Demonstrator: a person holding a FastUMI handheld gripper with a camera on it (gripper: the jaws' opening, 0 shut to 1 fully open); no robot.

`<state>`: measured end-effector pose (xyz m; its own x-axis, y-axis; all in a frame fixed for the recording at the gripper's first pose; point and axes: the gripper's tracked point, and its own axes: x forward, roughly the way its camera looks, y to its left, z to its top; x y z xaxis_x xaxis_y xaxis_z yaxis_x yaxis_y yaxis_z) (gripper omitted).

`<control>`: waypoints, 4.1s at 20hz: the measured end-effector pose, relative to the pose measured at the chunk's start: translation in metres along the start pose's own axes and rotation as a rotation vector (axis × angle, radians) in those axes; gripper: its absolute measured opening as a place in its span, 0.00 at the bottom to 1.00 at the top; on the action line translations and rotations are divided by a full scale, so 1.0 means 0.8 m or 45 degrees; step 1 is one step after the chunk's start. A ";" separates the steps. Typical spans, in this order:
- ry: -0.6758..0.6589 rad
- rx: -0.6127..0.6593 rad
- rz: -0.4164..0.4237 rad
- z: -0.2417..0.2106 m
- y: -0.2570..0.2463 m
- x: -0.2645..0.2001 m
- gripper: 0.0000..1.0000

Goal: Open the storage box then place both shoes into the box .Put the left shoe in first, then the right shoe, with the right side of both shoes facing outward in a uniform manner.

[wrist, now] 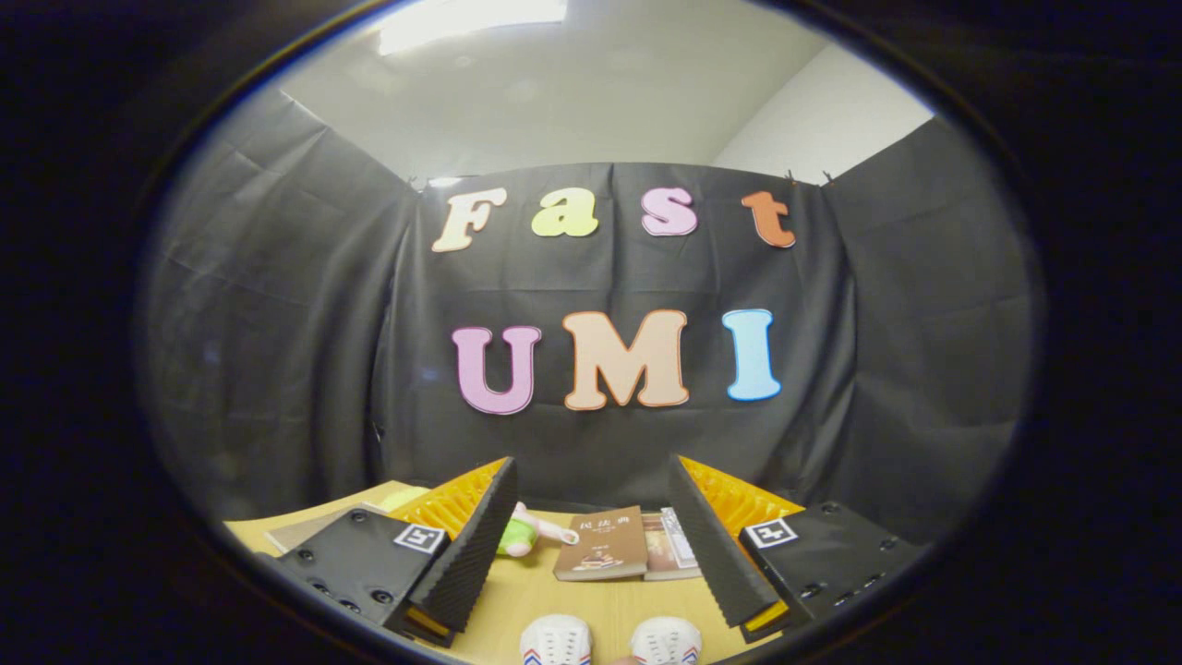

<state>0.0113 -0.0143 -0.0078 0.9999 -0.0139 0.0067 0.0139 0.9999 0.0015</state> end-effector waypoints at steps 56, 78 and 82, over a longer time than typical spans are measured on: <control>1.129 1.990 0.424 -0.324 0.239 -0.031 0.99; 1.127 1.999 0.729 -0.224 0.248 -0.050 0.42; 1.112 1.875 0.630 -0.253 0.244 -0.035 0.06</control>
<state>-0.0128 0.1819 -0.2103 0.6281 0.7530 -0.1963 0.2130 0.0762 0.9741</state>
